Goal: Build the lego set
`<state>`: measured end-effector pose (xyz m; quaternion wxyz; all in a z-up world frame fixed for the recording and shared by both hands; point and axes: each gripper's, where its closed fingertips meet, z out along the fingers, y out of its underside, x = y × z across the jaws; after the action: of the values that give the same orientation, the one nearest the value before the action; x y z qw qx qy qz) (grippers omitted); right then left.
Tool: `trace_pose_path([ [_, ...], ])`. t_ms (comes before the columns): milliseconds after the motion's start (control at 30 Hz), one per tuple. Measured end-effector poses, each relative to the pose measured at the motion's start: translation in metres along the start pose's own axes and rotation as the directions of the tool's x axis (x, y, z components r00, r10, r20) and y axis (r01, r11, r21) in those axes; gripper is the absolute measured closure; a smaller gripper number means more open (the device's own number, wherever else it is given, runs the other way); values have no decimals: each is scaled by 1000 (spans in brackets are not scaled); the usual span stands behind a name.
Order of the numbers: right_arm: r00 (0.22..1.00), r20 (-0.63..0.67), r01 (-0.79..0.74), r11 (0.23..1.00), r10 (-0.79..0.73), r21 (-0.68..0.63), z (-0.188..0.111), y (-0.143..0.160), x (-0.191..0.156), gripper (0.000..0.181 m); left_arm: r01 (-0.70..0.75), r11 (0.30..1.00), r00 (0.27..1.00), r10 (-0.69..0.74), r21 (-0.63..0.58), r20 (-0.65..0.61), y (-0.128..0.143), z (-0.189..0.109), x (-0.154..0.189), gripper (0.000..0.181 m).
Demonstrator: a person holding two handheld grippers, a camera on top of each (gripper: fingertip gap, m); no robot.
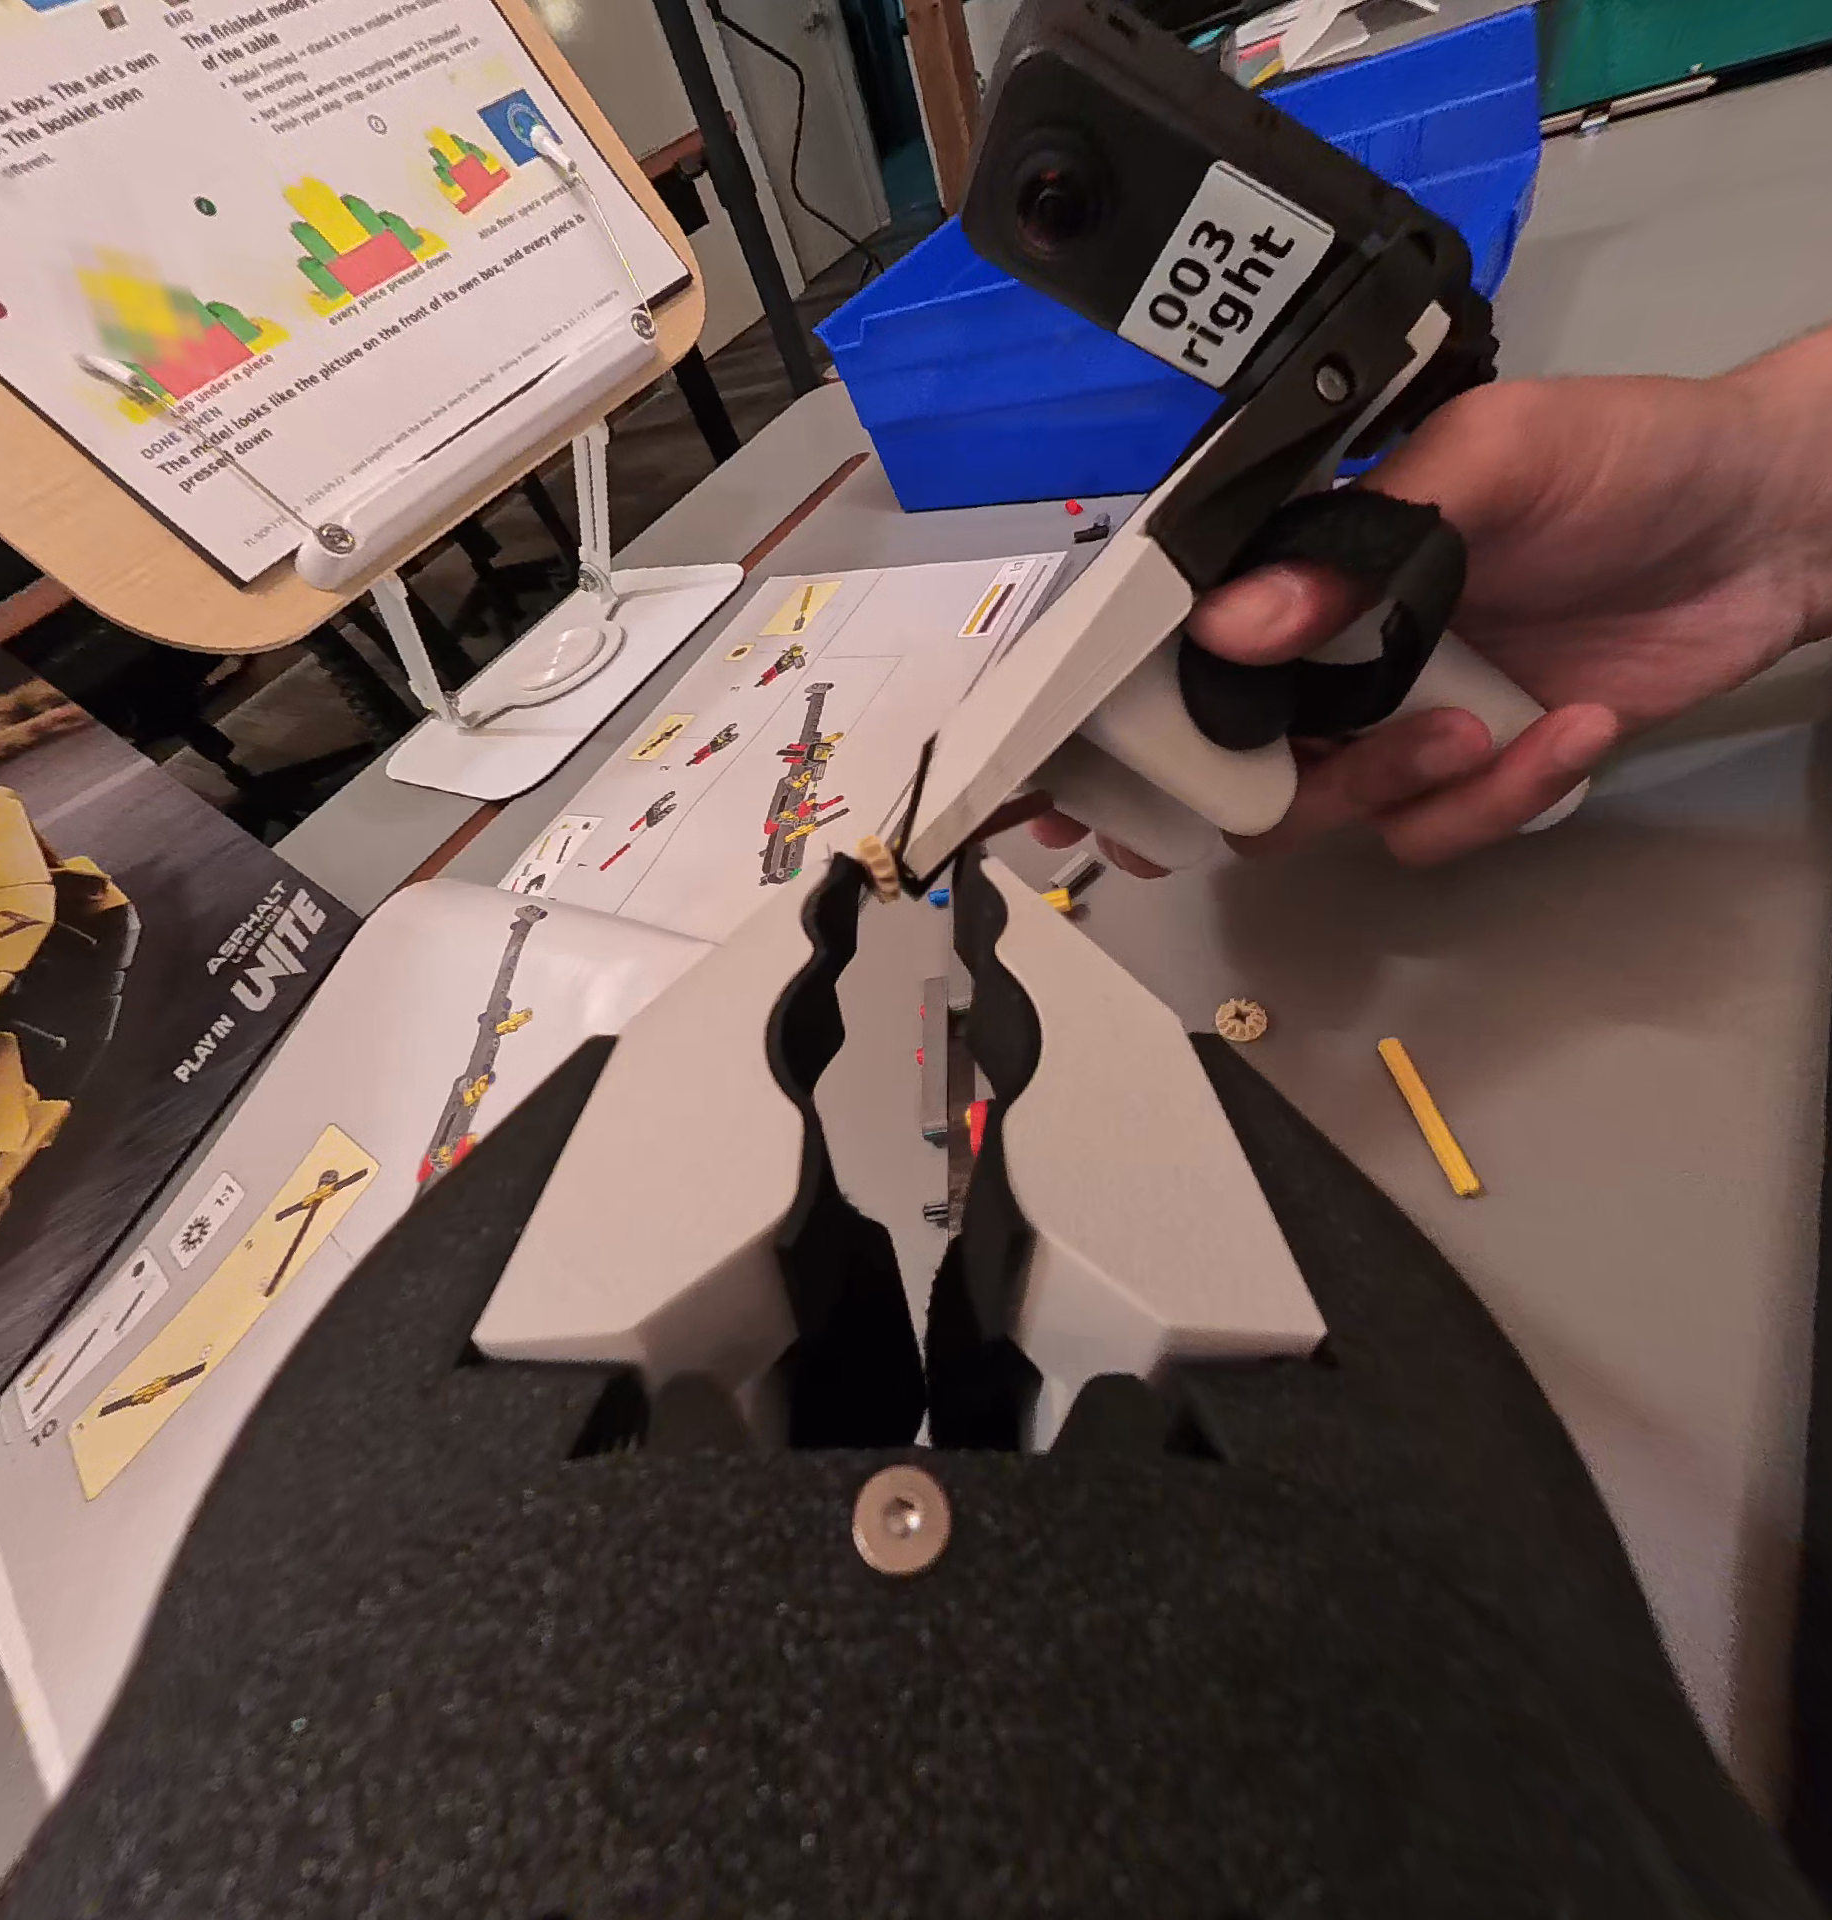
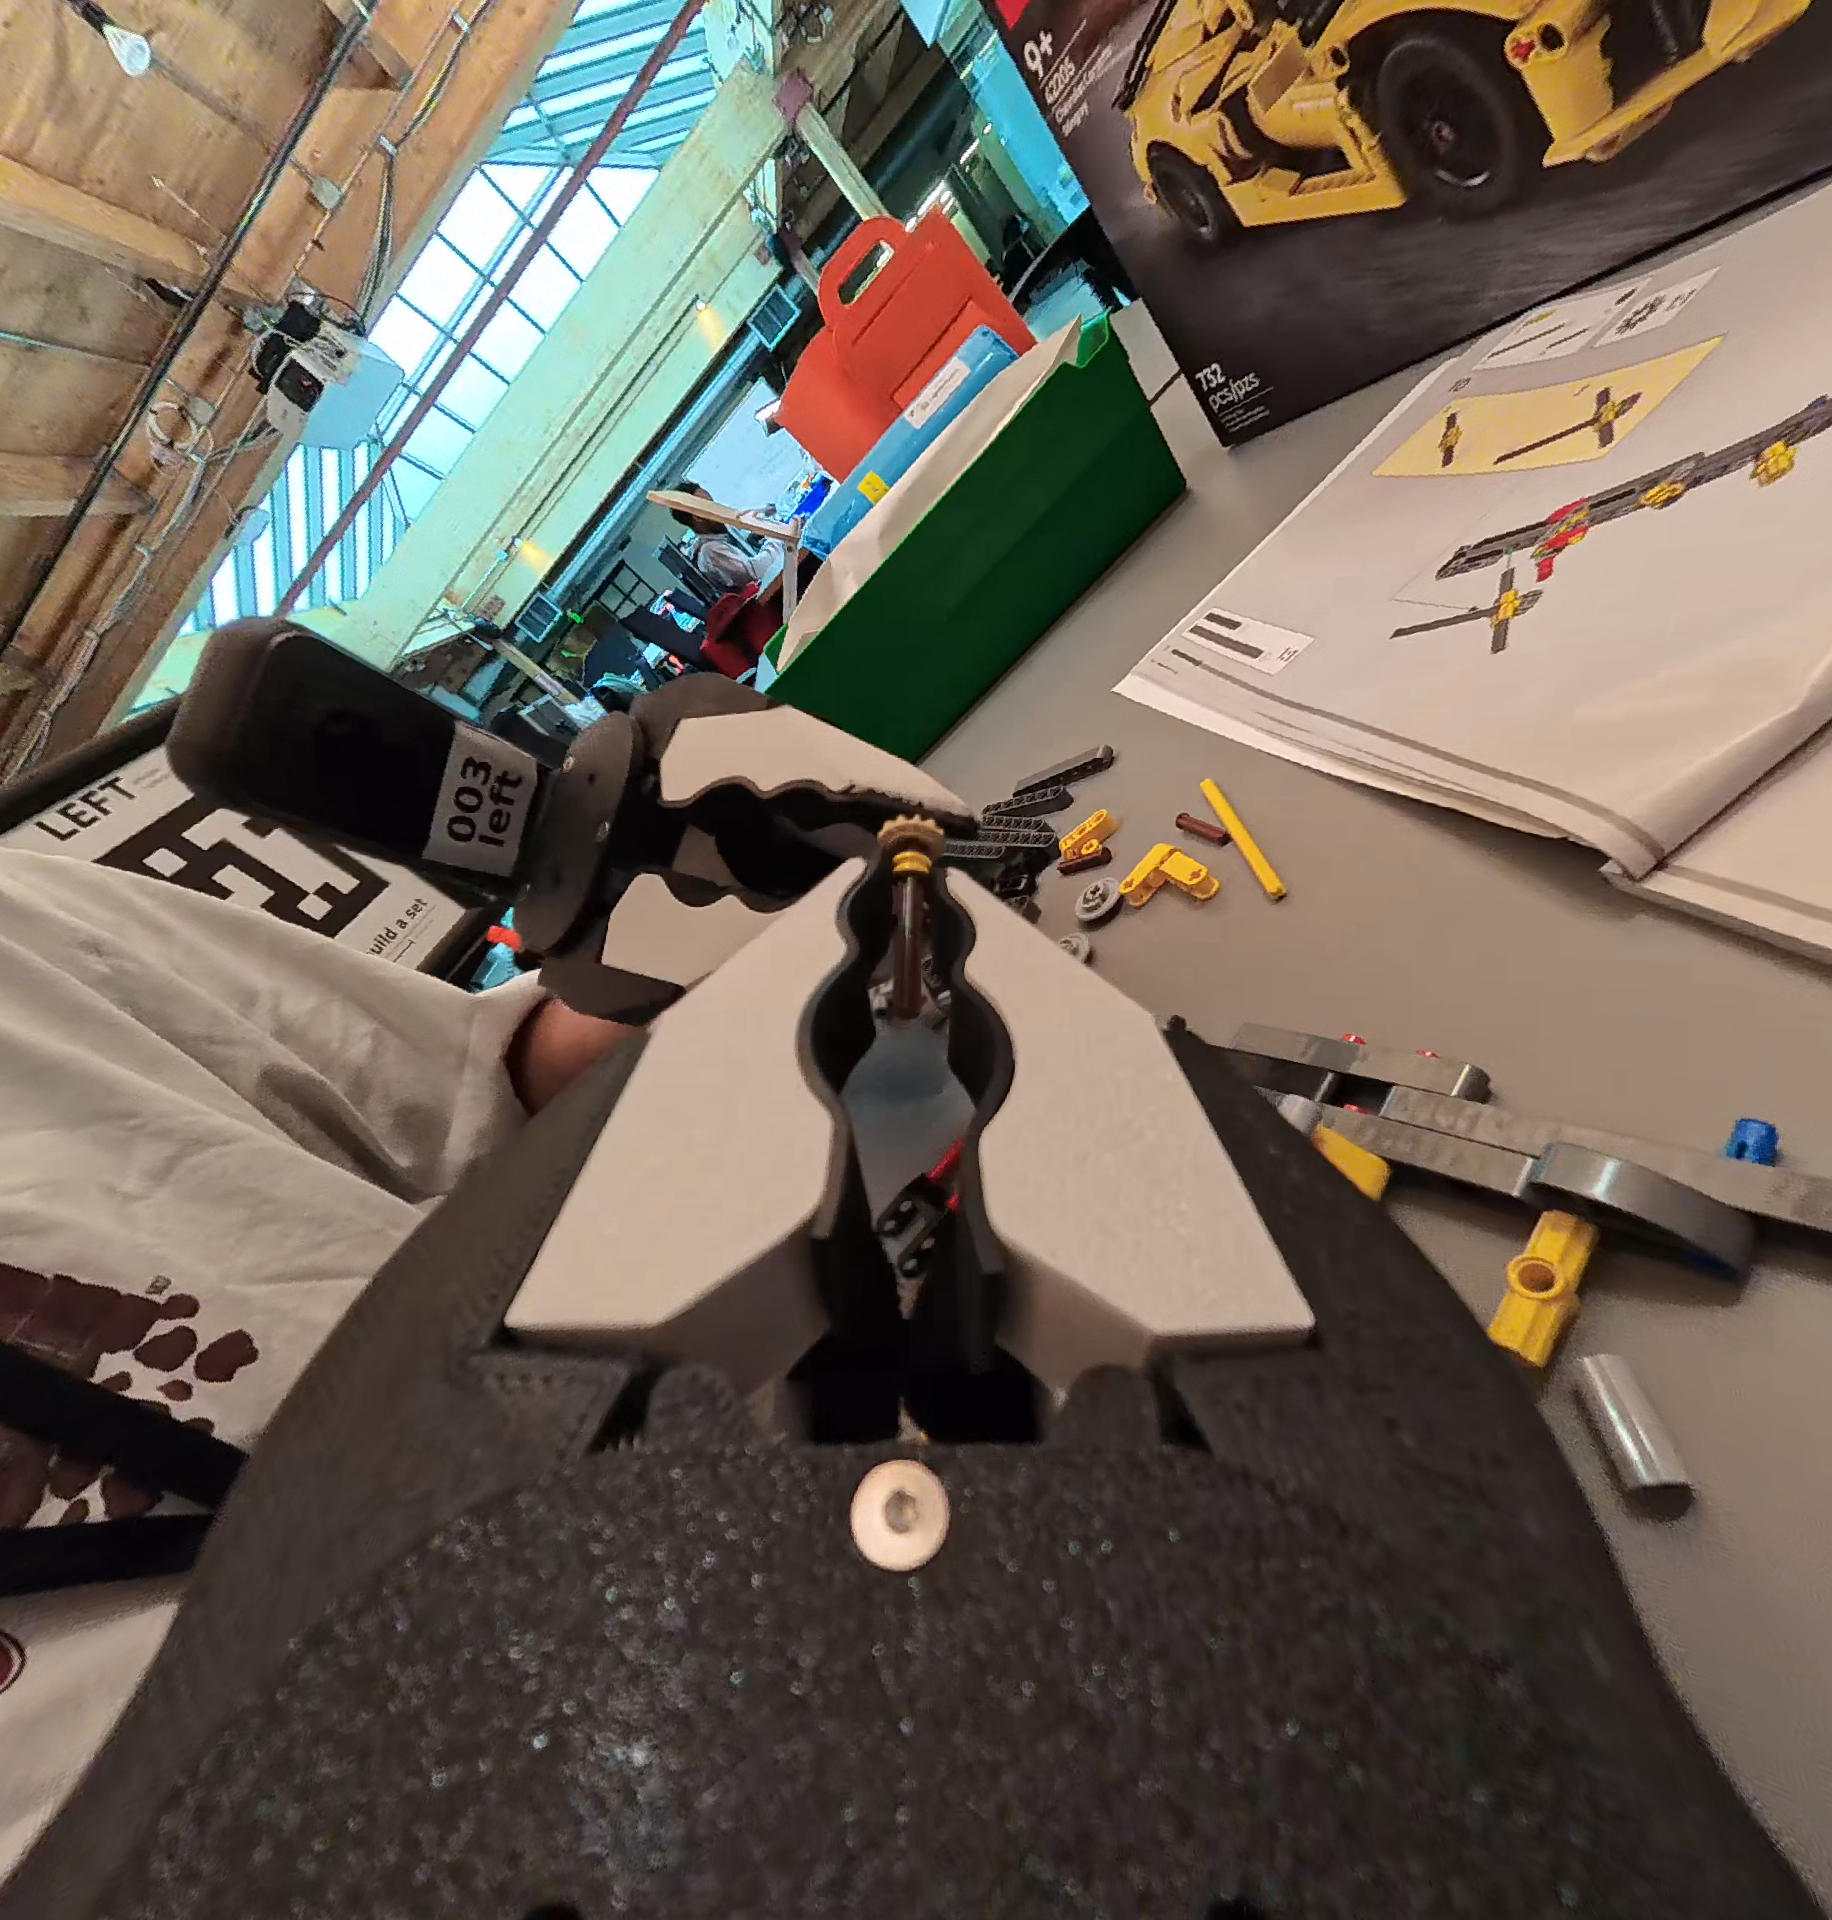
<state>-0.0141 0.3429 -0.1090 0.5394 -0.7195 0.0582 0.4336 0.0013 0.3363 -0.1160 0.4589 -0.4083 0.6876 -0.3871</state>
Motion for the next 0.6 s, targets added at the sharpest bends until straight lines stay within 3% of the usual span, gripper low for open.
trace_pose_path([
  [200, 998, 40, -38, 999, 39, -34, -2, 2, -3, 171, -69, 998, 998, 69, -5, 3, 1, 0, 4, 171],
  [433, 990, 133, -47, 998, 51, -35, -14, -6, -15, 161, -6, 1000, 1000, 7, 23, -11, -3, -4, 0, 172],
  [600, 990, 99, 104, 991, -95, -88, -17, 2, -17, 169, 5, 998, 997, 0, 63, -83, -9, -9, 9, 172],
])
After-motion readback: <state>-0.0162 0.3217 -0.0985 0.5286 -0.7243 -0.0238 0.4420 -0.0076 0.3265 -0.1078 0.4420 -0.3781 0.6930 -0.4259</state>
